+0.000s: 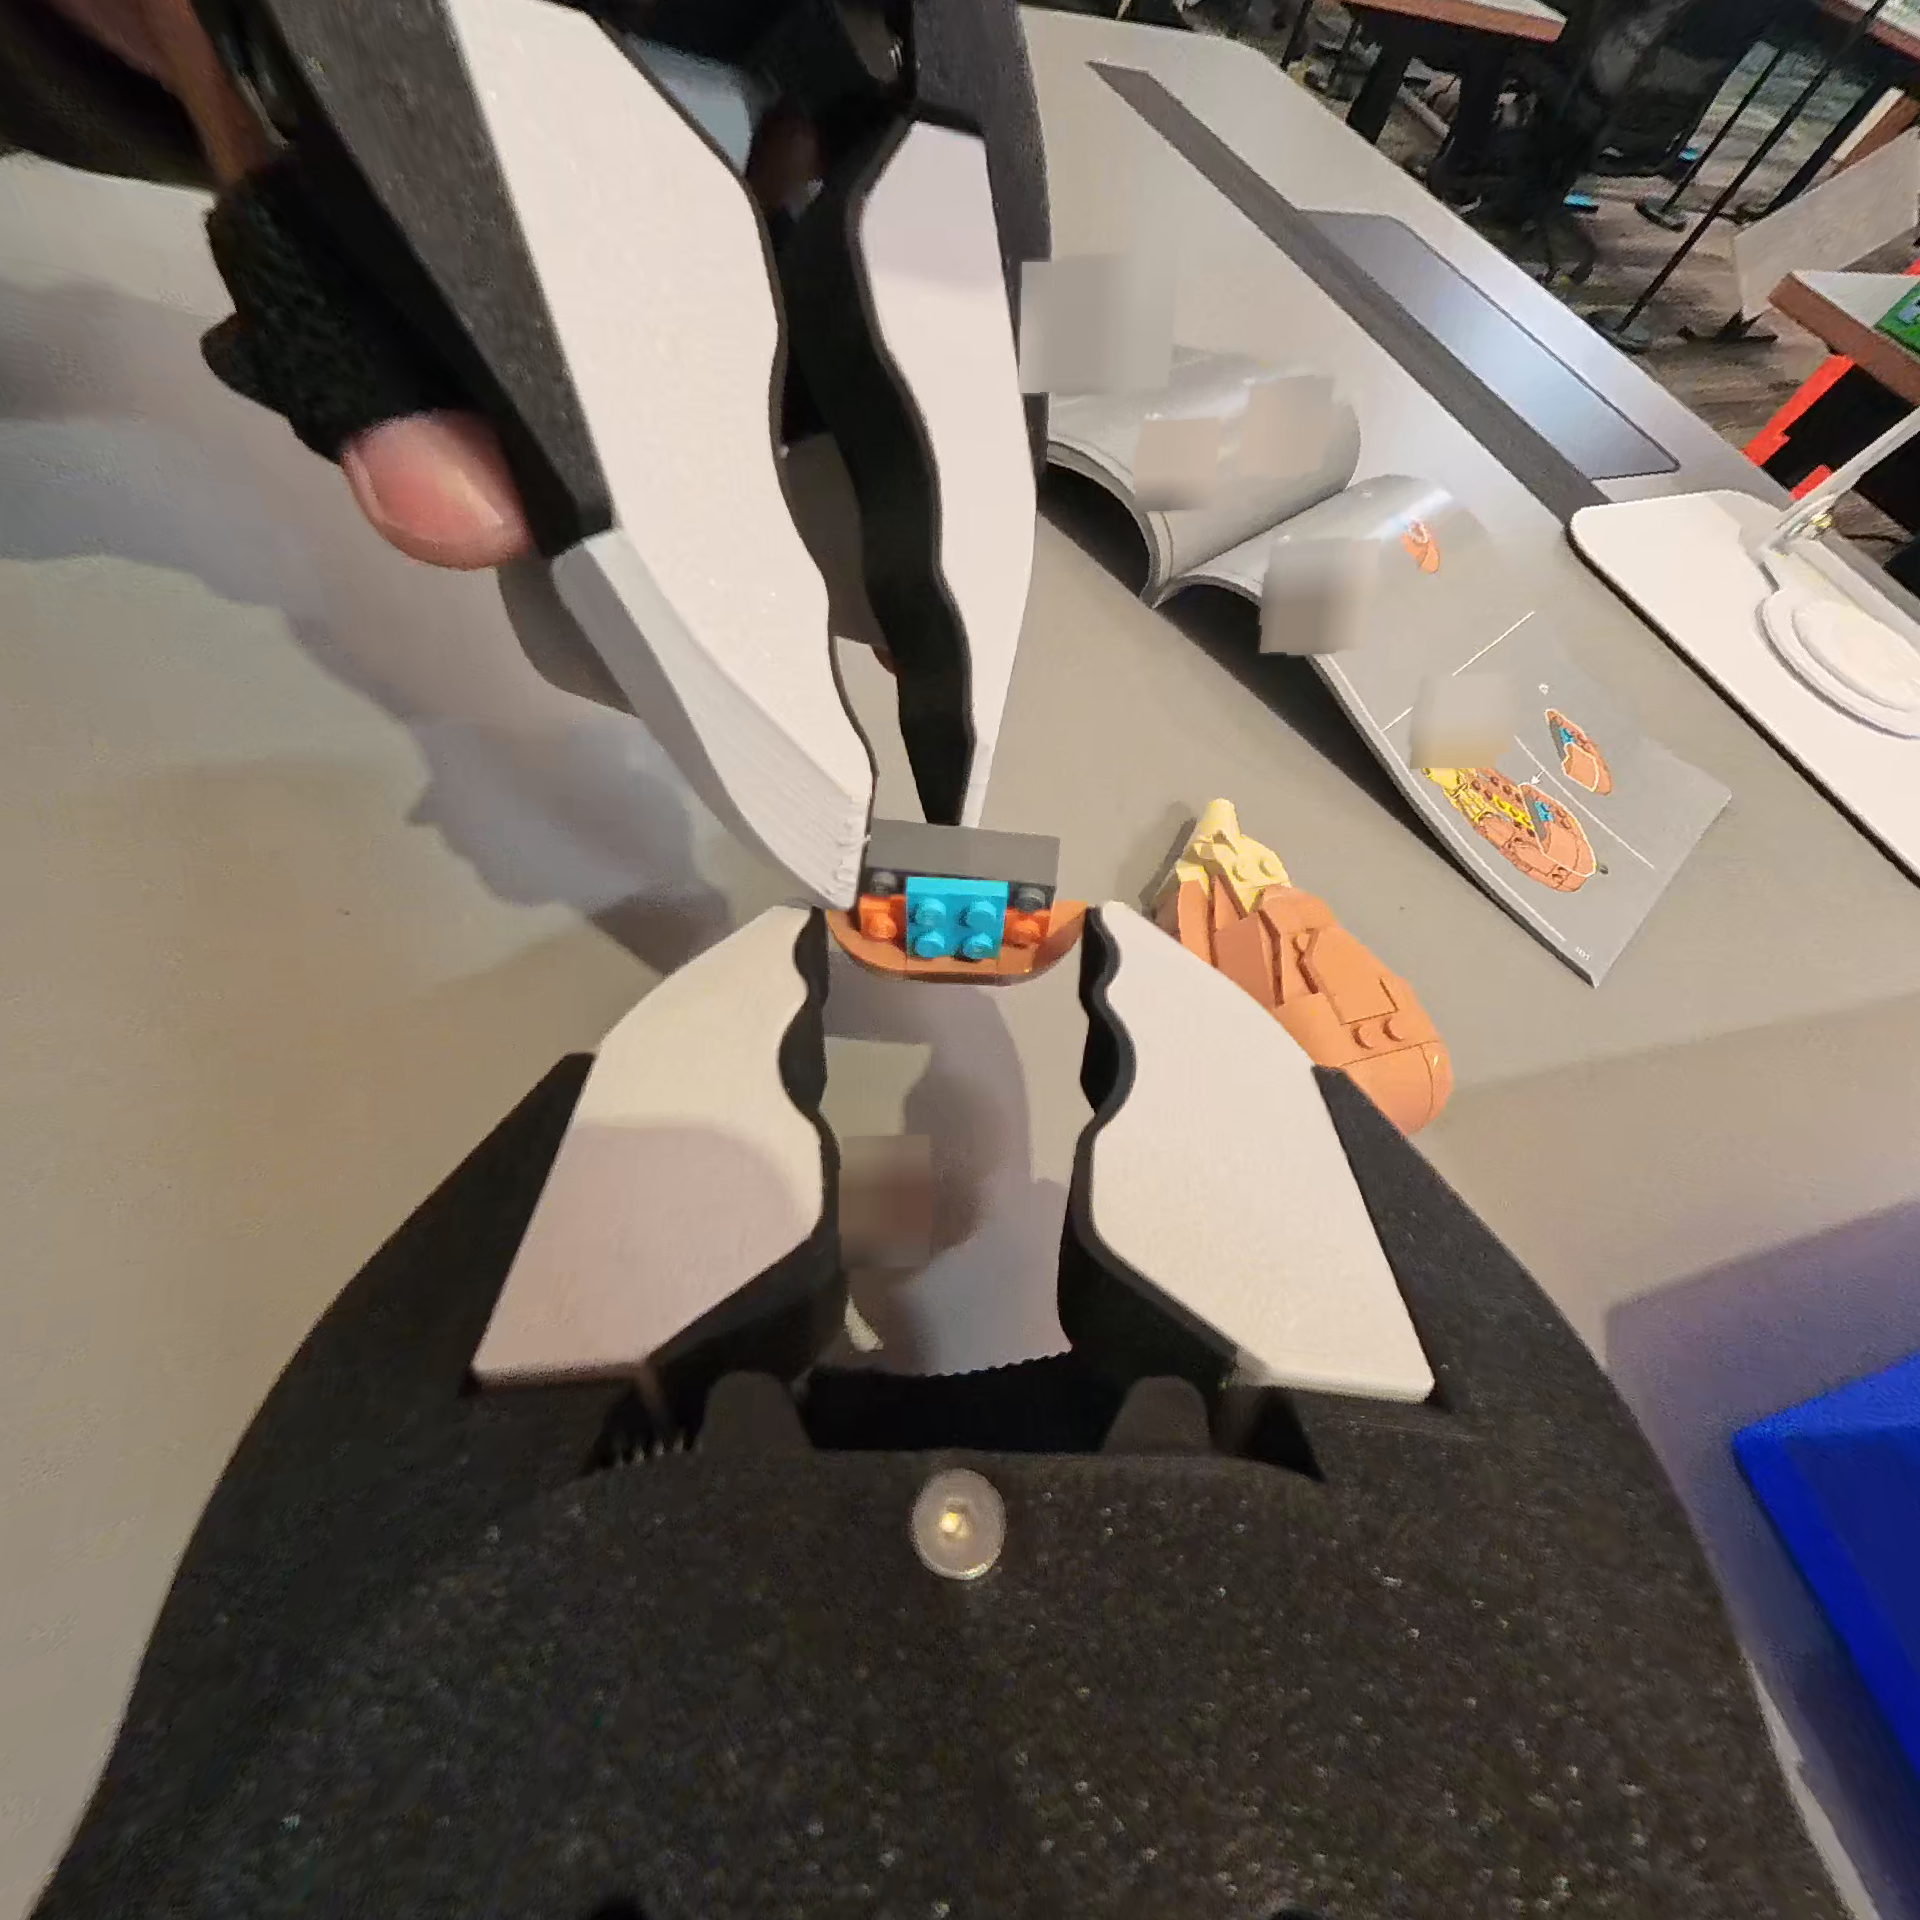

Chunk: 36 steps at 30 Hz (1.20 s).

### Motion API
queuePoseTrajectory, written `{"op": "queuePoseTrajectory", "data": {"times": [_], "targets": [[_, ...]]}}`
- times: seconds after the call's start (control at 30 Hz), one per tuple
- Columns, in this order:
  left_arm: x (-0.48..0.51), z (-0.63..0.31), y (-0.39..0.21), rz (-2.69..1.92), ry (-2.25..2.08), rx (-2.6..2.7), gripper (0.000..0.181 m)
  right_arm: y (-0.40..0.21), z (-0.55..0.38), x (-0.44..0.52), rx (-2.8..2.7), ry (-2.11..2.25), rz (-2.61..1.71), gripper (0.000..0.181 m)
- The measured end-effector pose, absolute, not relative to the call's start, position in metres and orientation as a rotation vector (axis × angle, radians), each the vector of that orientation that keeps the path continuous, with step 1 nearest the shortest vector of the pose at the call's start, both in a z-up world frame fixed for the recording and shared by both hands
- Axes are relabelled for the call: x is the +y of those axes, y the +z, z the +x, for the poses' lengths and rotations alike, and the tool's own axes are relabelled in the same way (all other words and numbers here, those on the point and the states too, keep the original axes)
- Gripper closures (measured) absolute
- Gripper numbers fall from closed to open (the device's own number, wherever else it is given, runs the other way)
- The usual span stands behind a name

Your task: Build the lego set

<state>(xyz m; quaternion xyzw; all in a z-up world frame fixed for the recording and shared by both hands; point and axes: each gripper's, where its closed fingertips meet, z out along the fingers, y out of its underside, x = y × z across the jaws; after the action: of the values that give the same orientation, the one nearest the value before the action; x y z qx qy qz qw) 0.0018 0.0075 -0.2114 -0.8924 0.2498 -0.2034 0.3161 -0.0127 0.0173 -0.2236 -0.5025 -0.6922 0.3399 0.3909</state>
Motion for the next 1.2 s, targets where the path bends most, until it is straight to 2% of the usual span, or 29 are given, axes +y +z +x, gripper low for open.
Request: {"op": "queuePoseTrajectory", "data": {"times": [1.2], "targets": [[0.004, 0.0, -0.191, -2.364, -0.485, 0.675, 0.159, -0.204, -0.014, 0.016, -1.657, 0.906, -1.249, 0.135]]}}
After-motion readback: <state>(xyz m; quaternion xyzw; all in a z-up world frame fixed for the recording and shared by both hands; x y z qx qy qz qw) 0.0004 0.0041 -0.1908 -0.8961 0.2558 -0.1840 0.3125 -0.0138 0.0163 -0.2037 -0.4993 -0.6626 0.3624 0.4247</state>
